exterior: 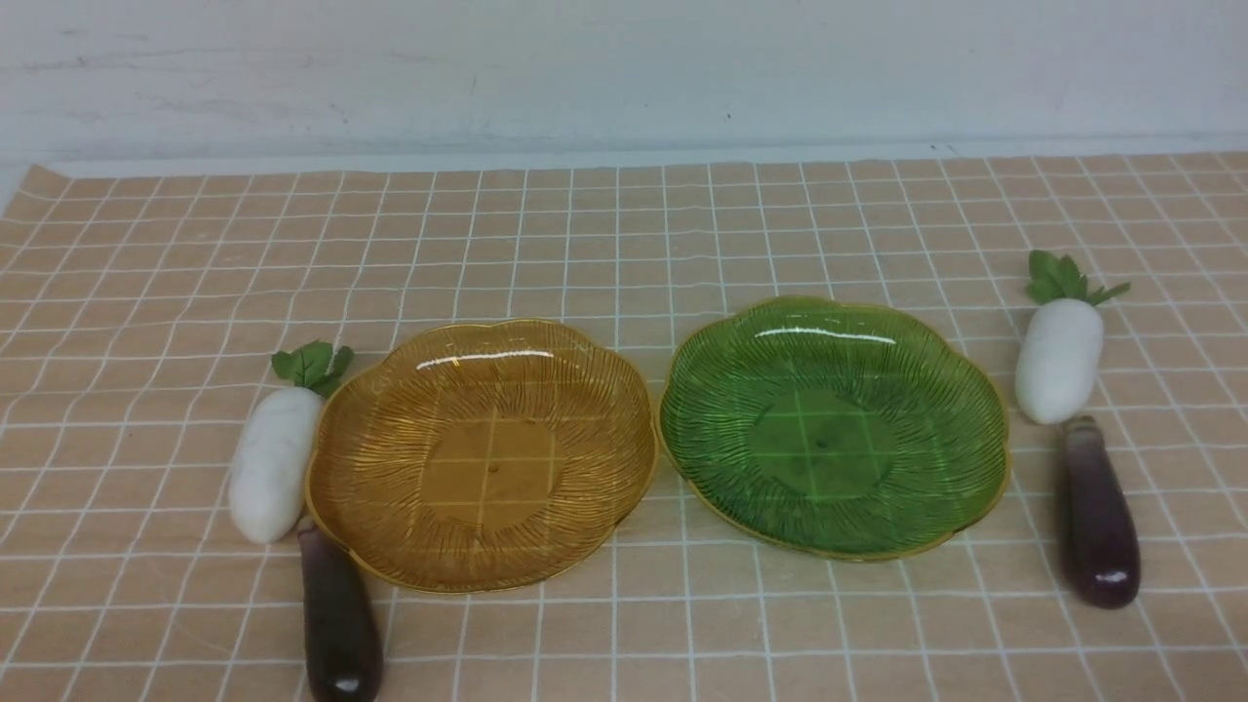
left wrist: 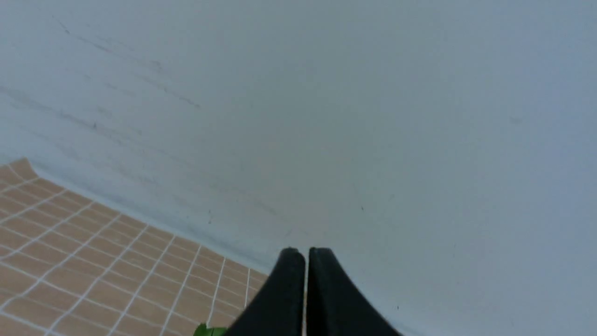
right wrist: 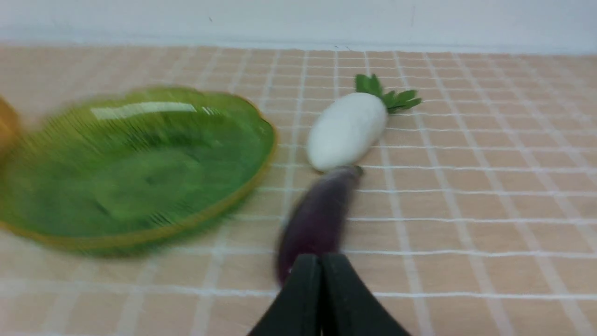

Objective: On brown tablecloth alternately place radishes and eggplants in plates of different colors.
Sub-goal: 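Pick up the eggplant and place it in the yellow plate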

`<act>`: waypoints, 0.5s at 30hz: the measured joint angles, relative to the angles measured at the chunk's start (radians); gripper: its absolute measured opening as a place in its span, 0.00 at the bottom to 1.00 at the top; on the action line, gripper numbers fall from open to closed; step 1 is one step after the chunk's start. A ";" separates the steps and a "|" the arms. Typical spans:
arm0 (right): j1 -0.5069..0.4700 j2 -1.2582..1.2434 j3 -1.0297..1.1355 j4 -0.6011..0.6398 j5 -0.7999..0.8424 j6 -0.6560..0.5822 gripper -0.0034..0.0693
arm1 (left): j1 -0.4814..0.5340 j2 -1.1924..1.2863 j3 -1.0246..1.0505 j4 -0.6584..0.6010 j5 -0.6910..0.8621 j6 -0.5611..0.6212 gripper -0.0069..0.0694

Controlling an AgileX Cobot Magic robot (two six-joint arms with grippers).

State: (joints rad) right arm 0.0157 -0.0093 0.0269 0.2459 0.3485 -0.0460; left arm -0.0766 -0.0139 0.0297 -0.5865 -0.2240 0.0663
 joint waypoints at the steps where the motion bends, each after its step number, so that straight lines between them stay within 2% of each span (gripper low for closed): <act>1: 0.000 0.000 0.001 0.088 -0.032 0.029 0.03 | 0.000 0.000 -0.014 -0.008 -0.005 0.000 0.09; 4: 0.000 0.000 0.001 0.278 -0.140 0.078 0.03 | 0.000 0.005 -0.098 -0.011 0.053 0.000 0.09; 7: 0.000 0.000 0.001 0.428 -0.228 0.087 0.03 | 0.000 0.076 -0.228 -0.011 0.201 0.026 0.09; 9: 0.000 0.000 0.001 0.482 -0.278 0.083 0.03 | 0.000 0.224 -0.369 -0.005 0.403 0.053 0.09; 12: 0.000 0.000 0.001 0.495 -0.307 0.077 0.03 | 0.000 0.376 -0.470 0.012 0.595 0.058 0.09; 14: 0.000 0.000 0.001 0.506 -0.324 0.074 0.03 | 0.000 0.626 -0.561 0.069 0.813 0.058 0.09; 15: 0.000 0.000 0.001 0.512 -0.326 0.076 0.03 | 0.000 0.705 -0.584 0.094 0.872 0.058 0.09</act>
State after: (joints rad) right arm 0.0157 -0.0093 0.0278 0.7575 0.0224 0.0296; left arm -0.0766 0.6912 -0.5541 -0.4925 0.6477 0.1238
